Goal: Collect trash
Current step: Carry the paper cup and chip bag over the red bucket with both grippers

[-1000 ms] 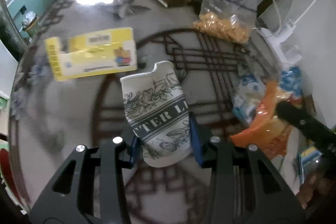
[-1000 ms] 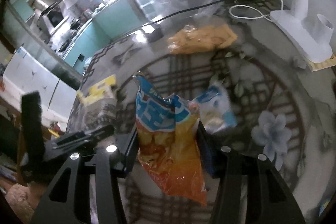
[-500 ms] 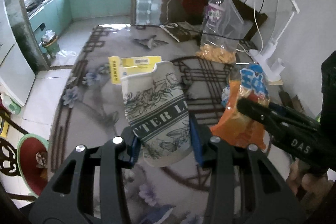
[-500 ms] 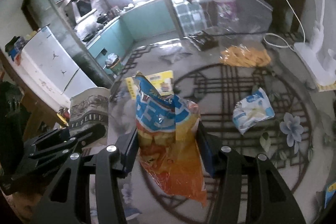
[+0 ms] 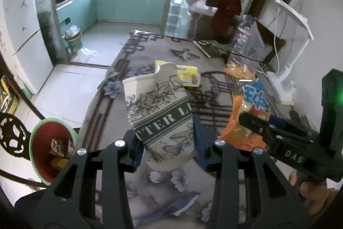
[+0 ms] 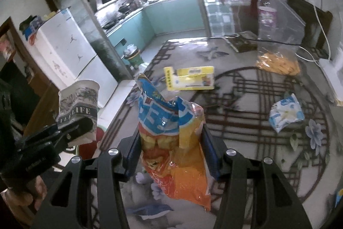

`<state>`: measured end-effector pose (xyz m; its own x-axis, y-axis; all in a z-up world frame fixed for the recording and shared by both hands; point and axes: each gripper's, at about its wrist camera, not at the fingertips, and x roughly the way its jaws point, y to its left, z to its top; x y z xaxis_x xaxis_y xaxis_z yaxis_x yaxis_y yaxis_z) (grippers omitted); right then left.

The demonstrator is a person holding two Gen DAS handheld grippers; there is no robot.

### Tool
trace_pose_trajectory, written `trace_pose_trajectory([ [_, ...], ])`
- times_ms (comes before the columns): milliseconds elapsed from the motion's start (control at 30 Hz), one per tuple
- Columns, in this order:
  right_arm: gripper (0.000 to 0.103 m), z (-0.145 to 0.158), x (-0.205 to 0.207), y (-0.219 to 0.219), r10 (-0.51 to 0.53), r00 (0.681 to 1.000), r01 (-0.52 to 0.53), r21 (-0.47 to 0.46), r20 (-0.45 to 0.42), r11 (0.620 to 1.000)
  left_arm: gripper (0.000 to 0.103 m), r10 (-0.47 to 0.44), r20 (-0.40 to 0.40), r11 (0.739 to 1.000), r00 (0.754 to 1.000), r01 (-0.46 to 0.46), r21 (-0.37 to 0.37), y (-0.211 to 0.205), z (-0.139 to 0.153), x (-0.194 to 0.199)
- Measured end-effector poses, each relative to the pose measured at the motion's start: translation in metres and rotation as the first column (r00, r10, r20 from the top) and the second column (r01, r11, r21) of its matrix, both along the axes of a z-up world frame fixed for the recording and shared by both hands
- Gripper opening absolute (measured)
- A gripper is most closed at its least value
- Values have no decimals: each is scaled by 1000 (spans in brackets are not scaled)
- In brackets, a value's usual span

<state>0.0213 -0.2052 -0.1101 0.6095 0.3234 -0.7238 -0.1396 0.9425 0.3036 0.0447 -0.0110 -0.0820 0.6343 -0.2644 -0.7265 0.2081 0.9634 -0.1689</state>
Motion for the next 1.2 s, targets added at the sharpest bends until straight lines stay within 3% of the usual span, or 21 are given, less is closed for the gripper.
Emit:
trace_pose_trajectory([
  [533, 51, -5, 8, 85, 147, 989, -147, -7, -7, 989, 39, 199, -7, 980, 980, -199, -12, 101, -7, -8],
  [967, 51, -16, 36, 173, 281, 959, -281, 24, -20, 959, 39, 369, -51, 929, 928, -368, 26, 204, -30, 10],
  [1100, 51, -27, 49, 197, 314, 948, -307, 102, -54, 946, 39, 415, -64, 909, 907, -413, 49, 232, -37, 16],
  [1200, 51, -28, 55, 221, 330, 944, -326, 106, -22, 940, 39, 446, -66, 895, 893, -442, 62, 255, -40, 19],
])
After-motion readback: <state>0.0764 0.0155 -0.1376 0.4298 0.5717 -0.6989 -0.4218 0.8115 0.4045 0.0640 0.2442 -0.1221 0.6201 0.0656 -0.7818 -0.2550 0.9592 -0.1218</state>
